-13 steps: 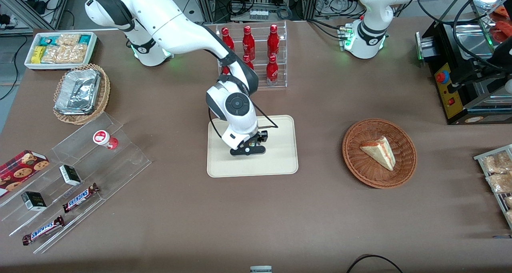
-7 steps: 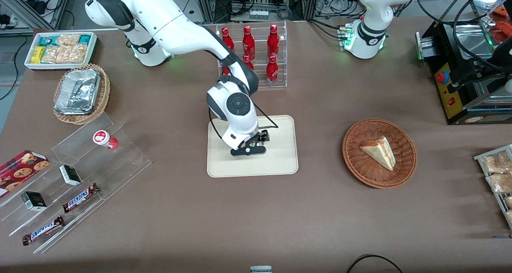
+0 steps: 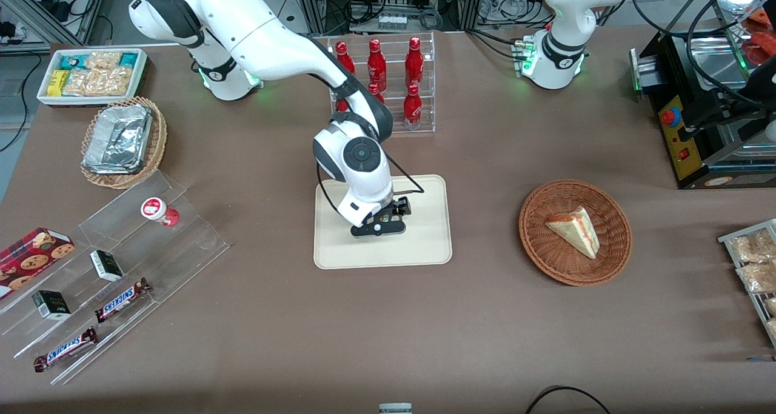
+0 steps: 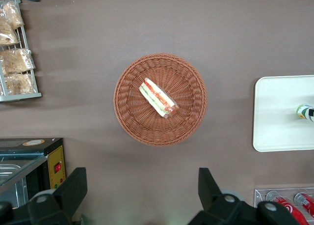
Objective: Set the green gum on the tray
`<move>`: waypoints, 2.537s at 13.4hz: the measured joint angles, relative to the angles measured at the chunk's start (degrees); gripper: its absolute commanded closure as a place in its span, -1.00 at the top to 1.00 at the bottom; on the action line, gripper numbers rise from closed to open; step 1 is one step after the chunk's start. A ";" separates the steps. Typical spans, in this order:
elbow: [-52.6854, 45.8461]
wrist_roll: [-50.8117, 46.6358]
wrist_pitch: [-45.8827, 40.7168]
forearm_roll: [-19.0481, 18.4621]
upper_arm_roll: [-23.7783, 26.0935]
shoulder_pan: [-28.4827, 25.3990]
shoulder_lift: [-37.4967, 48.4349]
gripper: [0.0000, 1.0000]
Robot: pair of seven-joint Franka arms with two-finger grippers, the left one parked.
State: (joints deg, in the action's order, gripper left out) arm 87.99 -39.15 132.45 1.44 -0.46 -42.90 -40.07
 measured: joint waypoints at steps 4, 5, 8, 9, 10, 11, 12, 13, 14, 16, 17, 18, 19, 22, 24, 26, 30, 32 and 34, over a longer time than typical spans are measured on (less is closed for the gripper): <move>-0.78 2.44 -8.16 -0.14 -0.41 0.25 4.72 1.00; -0.86 4.46 -11.44 -0.15 -0.61 0.54 6.60 1.00; -0.75 13.31 -21.48 -0.20 -1.05 4.26 12.13 1.00; -0.64 16.89 -23.76 -0.21 -1.08 6.27 13.59 1.00; -0.49 20.54 -25.68 -0.21 -1.11 8.40 14.88 1.00; -0.28 24.08 -27.31 -0.22 -1.14 10.48 16.04 1.00; -0.03 27.36 -28.75 -0.22 -1.15 12.54 17.07 1.00; 0.16 30.40 -29.92 -0.22 -1.15 14.52 17.99 1.00; 0.25 33.37 -30.94 -0.22 -1.14 16.46 18.70 1.00; 0.43 38.75 -32.55 -0.22 -1.13 20.00 19.92 1.00; 0.53 41.06 -33.32 -0.22 -1.11 21.69 20.48 1.00; 0.61 43.39 -33.83 -0.22 -1.09 23.43 21.07 1.00; 0.66 45.46 -34.25 -0.22 -1.00 25.25 21.75 1.00; 2.23 47.64 -34.84 -0.22 -0.91 29.73 25.52 1.00; 4.92 47.69 -35.00 -0.34 -0.88 32.11 29.30 1.00; 7.29 47.69 -35.23 -0.64 -0.83 35.06 32.77 1.00; 11.46 47.79 -37.39 -0.68 -0.81 40.53 39.44 1.00; 12.07 47.78 -40.96 -1.54 -0.81 41.54 42.23 1.00; 12.38 47.62 -43.68 -2.64 -0.81 41.73 44.09 1.00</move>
State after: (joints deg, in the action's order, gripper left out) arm 100.37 8.47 88.77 -1.20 -1.27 -1.18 4.02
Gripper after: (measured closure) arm 0.000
